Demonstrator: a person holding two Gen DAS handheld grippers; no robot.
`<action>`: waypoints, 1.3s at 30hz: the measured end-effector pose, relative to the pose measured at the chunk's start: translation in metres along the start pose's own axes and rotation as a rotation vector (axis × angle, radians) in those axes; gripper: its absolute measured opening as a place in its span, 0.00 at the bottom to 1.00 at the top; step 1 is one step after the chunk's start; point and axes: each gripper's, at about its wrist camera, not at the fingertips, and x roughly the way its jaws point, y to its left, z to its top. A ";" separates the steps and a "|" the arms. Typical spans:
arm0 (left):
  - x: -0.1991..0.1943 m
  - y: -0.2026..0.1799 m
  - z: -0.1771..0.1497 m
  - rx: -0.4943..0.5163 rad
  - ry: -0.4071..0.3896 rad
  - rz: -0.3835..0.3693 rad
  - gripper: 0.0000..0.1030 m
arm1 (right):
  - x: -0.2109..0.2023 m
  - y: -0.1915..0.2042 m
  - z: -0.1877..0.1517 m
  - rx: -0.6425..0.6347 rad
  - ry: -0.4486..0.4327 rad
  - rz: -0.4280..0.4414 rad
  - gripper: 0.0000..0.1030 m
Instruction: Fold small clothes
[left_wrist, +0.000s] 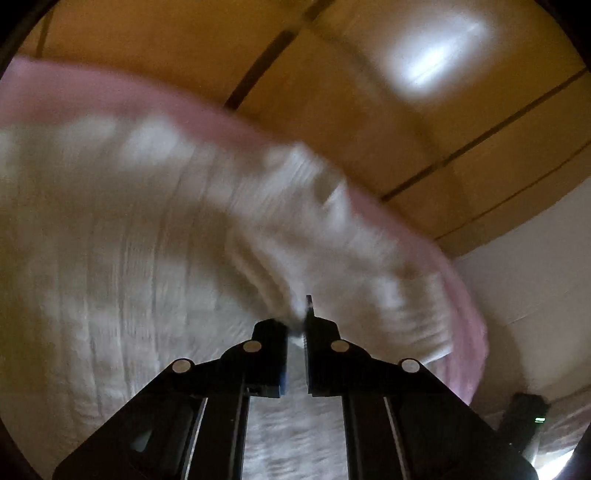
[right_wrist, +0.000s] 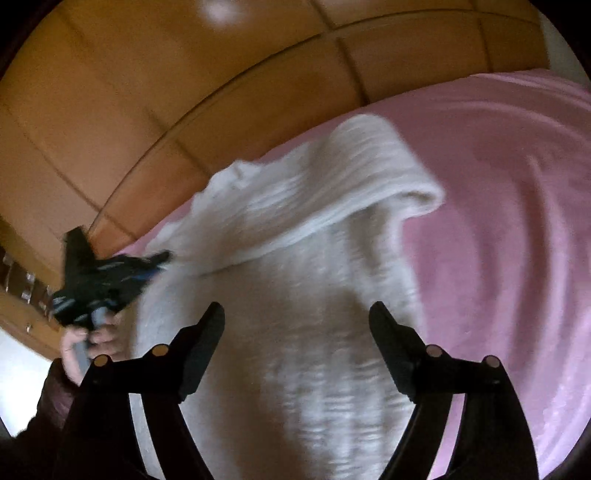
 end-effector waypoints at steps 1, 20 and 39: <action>-0.012 -0.002 0.005 0.013 -0.030 -0.004 0.06 | -0.004 -0.002 0.004 0.010 -0.023 0.002 0.78; -0.005 0.044 -0.013 0.219 -0.054 0.422 0.06 | 0.098 0.042 0.039 -0.175 0.000 -0.252 0.76; -0.149 0.134 -0.066 -0.226 -0.311 0.318 0.70 | 0.115 0.058 0.024 -0.300 -0.013 -0.370 0.98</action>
